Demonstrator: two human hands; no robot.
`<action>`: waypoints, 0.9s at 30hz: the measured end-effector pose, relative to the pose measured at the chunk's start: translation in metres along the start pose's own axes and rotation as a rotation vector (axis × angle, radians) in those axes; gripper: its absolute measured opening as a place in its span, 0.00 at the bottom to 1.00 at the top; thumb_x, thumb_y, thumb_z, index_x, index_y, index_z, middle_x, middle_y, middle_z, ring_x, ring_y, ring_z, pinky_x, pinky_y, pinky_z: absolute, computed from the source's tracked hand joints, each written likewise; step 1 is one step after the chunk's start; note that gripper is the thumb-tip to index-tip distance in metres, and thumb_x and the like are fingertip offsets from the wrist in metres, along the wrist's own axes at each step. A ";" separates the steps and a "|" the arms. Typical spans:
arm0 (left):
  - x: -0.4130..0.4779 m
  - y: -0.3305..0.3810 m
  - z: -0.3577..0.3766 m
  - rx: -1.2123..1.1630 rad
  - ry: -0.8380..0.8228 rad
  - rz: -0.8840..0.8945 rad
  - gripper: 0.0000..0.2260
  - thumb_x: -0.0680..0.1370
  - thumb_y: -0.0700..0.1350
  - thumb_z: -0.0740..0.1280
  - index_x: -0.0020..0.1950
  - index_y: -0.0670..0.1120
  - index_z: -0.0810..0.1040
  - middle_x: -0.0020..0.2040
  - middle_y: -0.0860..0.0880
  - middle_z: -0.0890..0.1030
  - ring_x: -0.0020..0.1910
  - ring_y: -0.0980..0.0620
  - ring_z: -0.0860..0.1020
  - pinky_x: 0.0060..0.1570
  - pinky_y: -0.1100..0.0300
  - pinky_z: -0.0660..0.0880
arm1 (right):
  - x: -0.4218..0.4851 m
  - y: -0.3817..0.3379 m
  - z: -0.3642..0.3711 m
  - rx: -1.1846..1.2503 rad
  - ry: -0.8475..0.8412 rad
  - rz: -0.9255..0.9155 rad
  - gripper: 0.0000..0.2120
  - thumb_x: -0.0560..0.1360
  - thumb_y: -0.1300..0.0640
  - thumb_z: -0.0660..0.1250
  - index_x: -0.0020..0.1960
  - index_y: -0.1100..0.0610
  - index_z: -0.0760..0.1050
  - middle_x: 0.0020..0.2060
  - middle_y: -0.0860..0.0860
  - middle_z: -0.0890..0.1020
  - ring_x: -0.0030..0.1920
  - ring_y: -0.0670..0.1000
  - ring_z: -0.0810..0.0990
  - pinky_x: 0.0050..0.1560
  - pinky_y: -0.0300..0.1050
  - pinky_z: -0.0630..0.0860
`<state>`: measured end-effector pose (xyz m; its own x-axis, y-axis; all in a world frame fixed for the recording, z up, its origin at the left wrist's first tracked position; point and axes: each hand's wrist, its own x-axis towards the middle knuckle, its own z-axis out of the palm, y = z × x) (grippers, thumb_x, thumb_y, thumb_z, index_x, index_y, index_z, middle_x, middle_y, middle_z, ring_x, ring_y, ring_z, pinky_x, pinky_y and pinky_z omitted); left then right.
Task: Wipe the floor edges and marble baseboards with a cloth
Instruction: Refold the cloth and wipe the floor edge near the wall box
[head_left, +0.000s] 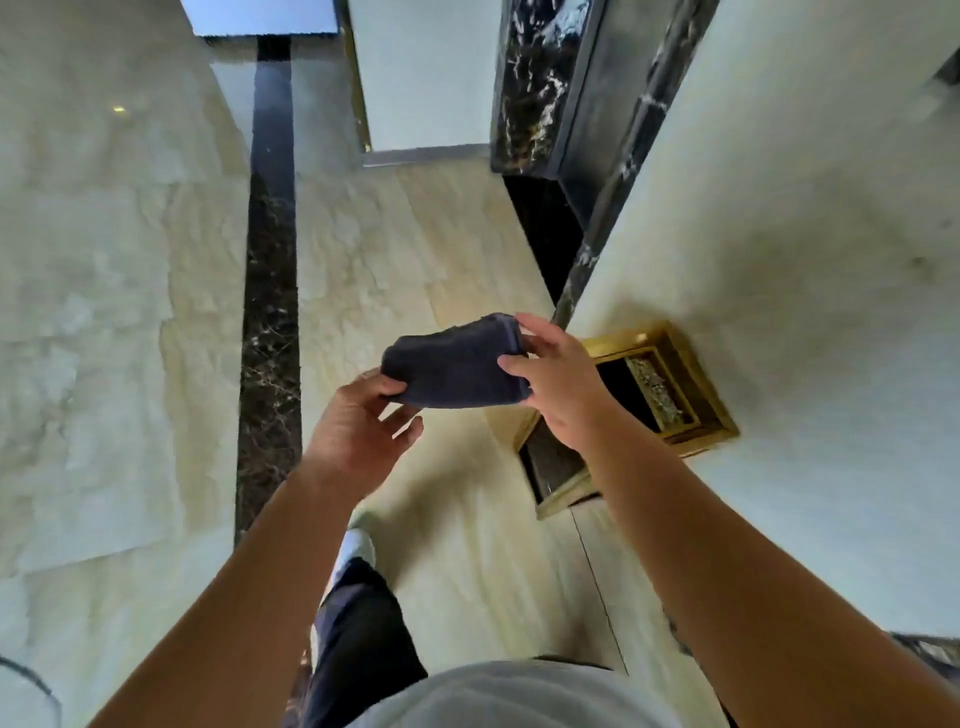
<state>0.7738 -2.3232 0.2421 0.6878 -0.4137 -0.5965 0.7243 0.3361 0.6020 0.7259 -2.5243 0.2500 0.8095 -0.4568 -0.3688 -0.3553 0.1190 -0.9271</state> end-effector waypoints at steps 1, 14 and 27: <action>0.025 0.020 0.002 0.011 -0.031 -0.023 0.06 0.75 0.37 0.63 0.43 0.47 0.76 0.41 0.50 0.77 0.42 0.50 0.75 0.43 0.58 0.71 | 0.019 -0.005 0.006 0.010 0.030 0.004 0.26 0.73 0.66 0.70 0.68 0.48 0.74 0.60 0.49 0.82 0.60 0.55 0.79 0.60 0.62 0.78; 0.312 0.145 0.171 0.570 -0.309 -0.409 0.07 0.77 0.37 0.61 0.40 0.43 0.76 0.39 0.47 0.75 0.40 0.48 0.73 0.41 0.56 0.70 | 0.212 -0.057 -0.007 0.336 0.712 0.195 0.21 0.75 0.66 0.69 0.63 0.47 0.76 0.54 0.48 0.81 0.57 0.53 0.79 0.58 0.58 0.80; 0.668 0.050 0.248 1.027 -0.454 -0.733 0.08 0.76 0.38 0.61 0.39 0.48 0.71 0.35 0.52 0.71 0.34 0.54 0.68 0.38 0.61 0.69 | 0.487 0.059 -0.064 0.417 1.068 0.473 0.26 0.77 0.70 0.64 0.71 0.50 0.71 0.55 0.43 0.77 0.58 0.46 0.74 0.61 0.44 0.74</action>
<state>1.2572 -2.7928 0.0051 -0.0624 -0.5330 -0.8438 0.4141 -0.7831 0.4640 1.0688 -2.7959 0.0198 -0.2135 -0.7583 -0.6160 -0.1744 0.6500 -0.7397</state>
